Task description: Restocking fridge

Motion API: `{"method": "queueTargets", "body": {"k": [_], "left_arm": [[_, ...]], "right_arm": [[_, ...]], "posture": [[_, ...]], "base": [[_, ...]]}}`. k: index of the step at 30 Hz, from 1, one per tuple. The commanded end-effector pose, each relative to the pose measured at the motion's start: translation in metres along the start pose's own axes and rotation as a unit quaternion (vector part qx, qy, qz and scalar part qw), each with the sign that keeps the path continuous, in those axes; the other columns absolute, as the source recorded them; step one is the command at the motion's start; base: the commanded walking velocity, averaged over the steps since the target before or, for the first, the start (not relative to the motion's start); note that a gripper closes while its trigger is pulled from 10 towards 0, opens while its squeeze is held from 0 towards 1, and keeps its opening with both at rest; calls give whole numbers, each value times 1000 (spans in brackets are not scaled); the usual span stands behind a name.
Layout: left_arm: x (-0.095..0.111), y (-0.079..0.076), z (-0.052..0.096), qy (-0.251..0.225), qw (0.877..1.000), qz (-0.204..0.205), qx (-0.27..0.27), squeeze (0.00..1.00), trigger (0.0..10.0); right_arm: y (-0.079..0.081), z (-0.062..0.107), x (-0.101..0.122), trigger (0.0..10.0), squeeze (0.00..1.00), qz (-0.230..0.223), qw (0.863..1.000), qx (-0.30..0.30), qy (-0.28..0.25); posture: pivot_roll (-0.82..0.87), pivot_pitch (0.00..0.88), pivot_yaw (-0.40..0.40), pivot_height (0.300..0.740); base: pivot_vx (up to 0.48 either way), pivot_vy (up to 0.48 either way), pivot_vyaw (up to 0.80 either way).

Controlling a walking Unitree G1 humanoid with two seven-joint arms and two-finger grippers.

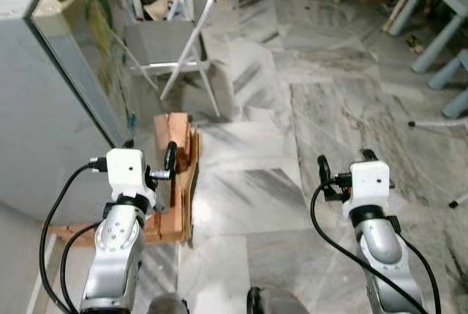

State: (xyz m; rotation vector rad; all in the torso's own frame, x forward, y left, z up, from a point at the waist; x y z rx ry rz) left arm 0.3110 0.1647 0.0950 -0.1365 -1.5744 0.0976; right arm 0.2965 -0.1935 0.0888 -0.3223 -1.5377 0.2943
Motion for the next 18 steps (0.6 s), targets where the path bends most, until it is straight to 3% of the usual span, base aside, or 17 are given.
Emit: {"method": "queueTargets", "body": {"k": [1,8,18], "left_arm": [[-4,7,3,8,1000,-11,17,0,10000],[-3,17,4,4,999,-11,41,0,10000],[-1,19,-10,-4,999,-8,48,0,10000]], "right_arm": [[0,1,4,10000,0,1,1000,2,-8],[3,1,4,10000,0,3,1000,8,-8],[6,1,8,10000,0,2,1000,21,-17]], "posture": [[33,101,-14,740],[34,103,-16,740],[24,107,-22,740]], "base": [[0,0,0],[0,0,0],[0,0,60]]}}
Point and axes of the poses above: a point about 5 cm out from each wrist's last joint towards the gripper, its own z axis pointing back from the gripper into the wrist, its own x axis along the axis of the wrist's last joint, y = z × x, the point moved 6 cm from there along -z, pointing out of the wrist towards the gripper, and after that the axes turned 9 degrees about z, right-handed, at the moved point
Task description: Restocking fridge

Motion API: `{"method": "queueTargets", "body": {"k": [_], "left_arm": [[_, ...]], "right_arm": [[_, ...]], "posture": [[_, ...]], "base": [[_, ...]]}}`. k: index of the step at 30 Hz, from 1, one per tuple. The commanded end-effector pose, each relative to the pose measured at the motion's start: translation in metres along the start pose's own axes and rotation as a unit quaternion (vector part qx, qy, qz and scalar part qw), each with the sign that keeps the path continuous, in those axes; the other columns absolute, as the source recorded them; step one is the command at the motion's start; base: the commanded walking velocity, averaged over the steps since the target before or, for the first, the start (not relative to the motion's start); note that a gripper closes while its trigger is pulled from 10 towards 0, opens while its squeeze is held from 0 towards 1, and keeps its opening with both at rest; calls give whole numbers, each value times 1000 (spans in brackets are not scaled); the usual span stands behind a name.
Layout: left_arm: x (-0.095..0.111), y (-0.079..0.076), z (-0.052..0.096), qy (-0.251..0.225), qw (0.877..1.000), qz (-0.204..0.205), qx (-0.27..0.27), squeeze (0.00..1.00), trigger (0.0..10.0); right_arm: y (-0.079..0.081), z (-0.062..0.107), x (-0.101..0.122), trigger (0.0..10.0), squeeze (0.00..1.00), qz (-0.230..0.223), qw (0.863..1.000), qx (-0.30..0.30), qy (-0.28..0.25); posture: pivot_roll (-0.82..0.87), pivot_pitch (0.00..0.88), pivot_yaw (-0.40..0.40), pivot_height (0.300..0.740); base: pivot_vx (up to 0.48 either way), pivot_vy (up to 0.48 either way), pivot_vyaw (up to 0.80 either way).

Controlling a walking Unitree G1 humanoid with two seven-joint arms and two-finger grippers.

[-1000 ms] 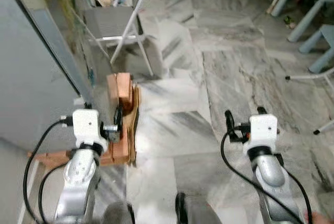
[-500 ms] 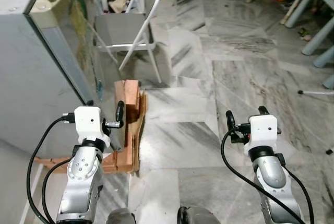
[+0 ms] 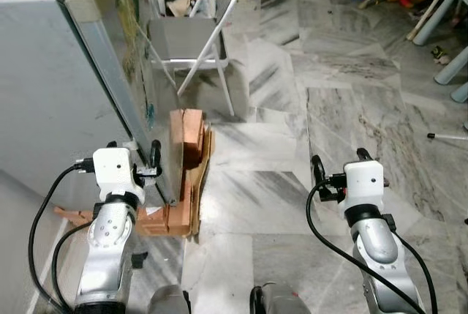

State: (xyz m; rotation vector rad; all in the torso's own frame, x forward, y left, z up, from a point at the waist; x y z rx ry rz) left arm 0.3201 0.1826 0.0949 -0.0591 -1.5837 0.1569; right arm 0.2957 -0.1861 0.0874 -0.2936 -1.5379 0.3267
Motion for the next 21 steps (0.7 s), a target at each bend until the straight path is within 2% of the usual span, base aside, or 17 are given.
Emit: {"method": "queueTargets", "body": {"k": [1,4,12,21], "left_arm": [[-4,1,-1,4,1000,-2,6,0,10000],[-2,-1,-6,1,1000,-1,3,0,10000],[-6,-7,-17,-1,1000,1,-4,0,10000],[-5,-20,-49,6,999,7,-50,0,10000]], "right_arm": [[-1,0,6,10000,0,1,1000,2,-13],[-1,0,7,10000,0,1,1000,1,-14],[-3,-1,7,10000,0,-1,1000,-3,-11],[-9,8,7,10000,0,10,1000,2,-6]], "posture": [[24,107,-22,740],[21,108,-22,740],[0,116,-23,740],[-49,132,-31,740]], "base": [[0,0,600],[0,0,660],[0,0,0],[0,0,0]]}}
Point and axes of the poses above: a point about 5 cm out from each wrist's last joint towards the gripper, its own z axis pointing back from the gripper into the wrist, its own x axis along the axis of the wrist's last joint, y = z × x, the point moved 6 cm from there along -z, pointing out of the wrist towards the gripper, and after that the axes turned 9 degrees about z, right-handed, at the moved point
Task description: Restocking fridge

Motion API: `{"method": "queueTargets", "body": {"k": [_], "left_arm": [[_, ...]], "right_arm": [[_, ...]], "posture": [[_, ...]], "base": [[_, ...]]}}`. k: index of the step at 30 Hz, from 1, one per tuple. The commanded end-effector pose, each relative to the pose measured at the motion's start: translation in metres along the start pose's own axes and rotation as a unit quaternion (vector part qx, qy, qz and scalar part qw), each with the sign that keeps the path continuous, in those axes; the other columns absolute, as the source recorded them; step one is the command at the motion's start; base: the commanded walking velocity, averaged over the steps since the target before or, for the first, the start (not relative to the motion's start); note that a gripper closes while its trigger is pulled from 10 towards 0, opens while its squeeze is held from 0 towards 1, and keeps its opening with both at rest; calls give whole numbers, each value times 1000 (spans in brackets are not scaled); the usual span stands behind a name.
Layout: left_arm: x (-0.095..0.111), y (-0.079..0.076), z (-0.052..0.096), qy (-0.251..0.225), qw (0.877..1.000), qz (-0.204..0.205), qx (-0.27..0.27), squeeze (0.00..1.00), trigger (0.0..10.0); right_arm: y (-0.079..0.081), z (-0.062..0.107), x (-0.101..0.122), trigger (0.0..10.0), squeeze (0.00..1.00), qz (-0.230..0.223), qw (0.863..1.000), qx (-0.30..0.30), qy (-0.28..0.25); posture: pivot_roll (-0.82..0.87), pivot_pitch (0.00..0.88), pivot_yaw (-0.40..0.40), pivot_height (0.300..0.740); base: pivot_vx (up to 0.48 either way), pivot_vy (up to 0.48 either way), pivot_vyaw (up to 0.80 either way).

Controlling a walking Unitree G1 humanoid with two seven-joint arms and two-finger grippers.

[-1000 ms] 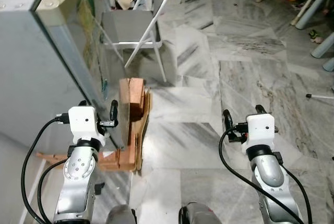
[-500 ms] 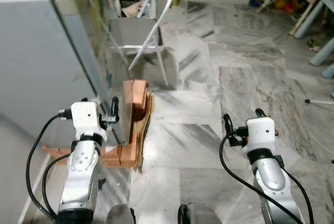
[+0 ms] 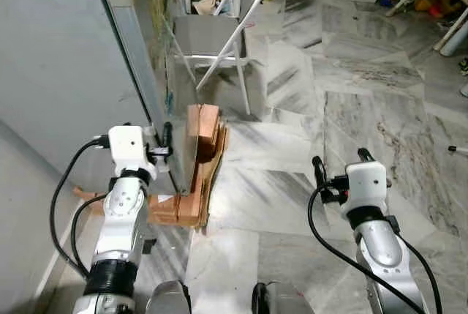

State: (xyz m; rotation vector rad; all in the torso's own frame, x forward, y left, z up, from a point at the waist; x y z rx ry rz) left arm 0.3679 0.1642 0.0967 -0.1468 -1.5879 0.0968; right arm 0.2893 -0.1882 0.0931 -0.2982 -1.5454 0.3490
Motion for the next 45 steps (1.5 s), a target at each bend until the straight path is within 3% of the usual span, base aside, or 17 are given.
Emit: {"method": "queueTargets", "body": {"k": [1,16,22,32,36,42,45], "left_arm": [[-3,2,-5,5,1000,-3,-3,0,10000],[5,12,-35,-6,999,-20,29,0,10000],[8,-6,-48,-5,1000,-8,6,0,10000],[4,-28,-56,6,1000,-6,-14,0,10000],[3,-31,-59,17,1000,-11,-7,0,10000],[10,-18,-65,14,999,-30,37,0,10000],[11,-19,-66,15,999,-27,27,0,10000]], "right_arm": [[-6,2,2,10000,0,2,1000,-3,0],[-8,11,5,10000,0,15,1000,2,3],[-8,11,6,10000,0,15,1000,4,5],[-3,14,0,10000,0,13,1000,10,18],[-3,14,-2,10000,0,12,1000,9,20],[-6,20,-8,10000,0,14,999,3,30],[-6,21,-9,10000,0,14,999,1,32]], "posture": [[-49,132,-31,740],[-97,149,-39,740],[-103,155,-37,740],[-97,154,-31,740],[-95,152,-27,740],[-102,149,-13,740],[-103,149,-8,740]], "base": [[0,0,0],[0,0,0],[0,0,0],[0,0,0],[0,0,0],[0,0,0],[0,0,0]]}}
Point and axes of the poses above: a point about 5 cm out from each wrist's last joint towards the gripper, its own z axis pointing back from the gripper into the wrist, its own x axis along the axis of the wrist's last joint, y = z × x, the point moved 6 cm from there along -z, pointing out of the wrist towards the gripper, and after that the axes turned 9 degrees about z, right-handed, at the moved point
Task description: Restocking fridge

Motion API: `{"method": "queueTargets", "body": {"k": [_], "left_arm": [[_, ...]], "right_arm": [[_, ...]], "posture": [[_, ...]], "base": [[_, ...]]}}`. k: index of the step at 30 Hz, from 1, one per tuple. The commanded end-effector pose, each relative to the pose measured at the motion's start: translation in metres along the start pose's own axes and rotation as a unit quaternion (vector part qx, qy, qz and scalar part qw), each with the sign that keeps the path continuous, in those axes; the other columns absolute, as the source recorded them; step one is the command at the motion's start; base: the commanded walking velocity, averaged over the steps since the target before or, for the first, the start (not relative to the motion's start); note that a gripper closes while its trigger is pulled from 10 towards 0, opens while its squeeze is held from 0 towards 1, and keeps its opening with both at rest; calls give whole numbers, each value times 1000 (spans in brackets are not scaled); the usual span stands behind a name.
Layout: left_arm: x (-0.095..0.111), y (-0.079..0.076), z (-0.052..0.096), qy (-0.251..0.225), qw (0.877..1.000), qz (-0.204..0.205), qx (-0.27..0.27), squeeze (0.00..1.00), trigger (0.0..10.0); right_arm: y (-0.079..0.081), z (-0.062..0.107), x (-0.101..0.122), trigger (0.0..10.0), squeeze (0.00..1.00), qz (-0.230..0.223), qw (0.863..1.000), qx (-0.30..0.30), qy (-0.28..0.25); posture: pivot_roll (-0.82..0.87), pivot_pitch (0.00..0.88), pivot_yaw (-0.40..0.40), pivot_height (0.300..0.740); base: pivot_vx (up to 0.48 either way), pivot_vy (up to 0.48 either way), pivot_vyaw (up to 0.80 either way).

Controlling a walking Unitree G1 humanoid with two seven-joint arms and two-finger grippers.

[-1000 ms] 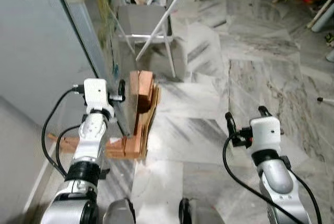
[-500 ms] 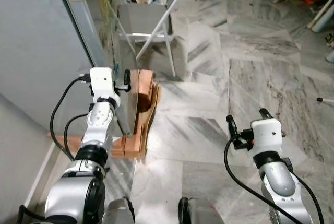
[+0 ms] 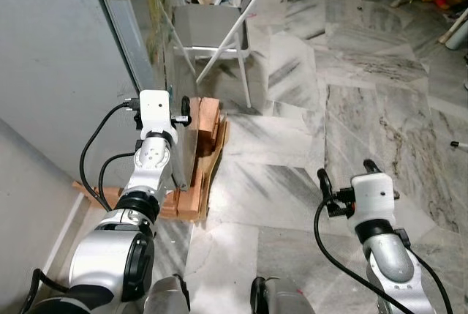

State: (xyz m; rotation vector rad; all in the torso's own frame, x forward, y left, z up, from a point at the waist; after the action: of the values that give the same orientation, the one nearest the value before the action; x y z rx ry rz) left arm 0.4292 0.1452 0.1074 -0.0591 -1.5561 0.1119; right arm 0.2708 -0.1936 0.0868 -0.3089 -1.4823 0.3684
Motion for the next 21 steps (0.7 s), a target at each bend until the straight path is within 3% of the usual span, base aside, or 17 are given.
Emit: {"method": "queueTargets", "body": {"k": [1,7,14,21], "left_arm": [[5,-1,-3,1,1000,-4,-6,0,10000],[11,4,-6,-8,1000,-25,2,0,10000],[16,32,-4,-22,998,-37,49,0,10000],[13,36,-2,-22,997,-46,56,0,10000]], "right_arm": [[-5,2,-2,10000,0,3,1000,-8,3],[-5,1,-2,10000,0,2,1000,-9,4],[-6,1,-4,10000,0,2,1000,-9,4],[-5,-1,-4,10000,0,3,1000,-7,3]], "posture": [[-103,149,-8,740],[-100,148,-8,740],[-98,149,-13,740],[-96,148,-16,740]], "base": [[0,0,0],[0,0,0],[0,0,0],[0,0,0]]}}
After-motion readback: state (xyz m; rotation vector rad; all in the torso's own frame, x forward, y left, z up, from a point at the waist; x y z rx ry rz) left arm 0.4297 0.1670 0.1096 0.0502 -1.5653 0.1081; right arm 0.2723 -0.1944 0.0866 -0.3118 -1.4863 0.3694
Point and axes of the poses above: a point about 5 cm out from each wrist's last joint towards the gripper, its own z axis pointing back from the gripper into the wrist, its own x axis along the axis of the wrist's last joint, y = z × x, the point moved 6 cm from there along -z, pointing out of the wrist towards the gripper, and after that the axes turned 9 degrees about z, right-handed, at the moved point
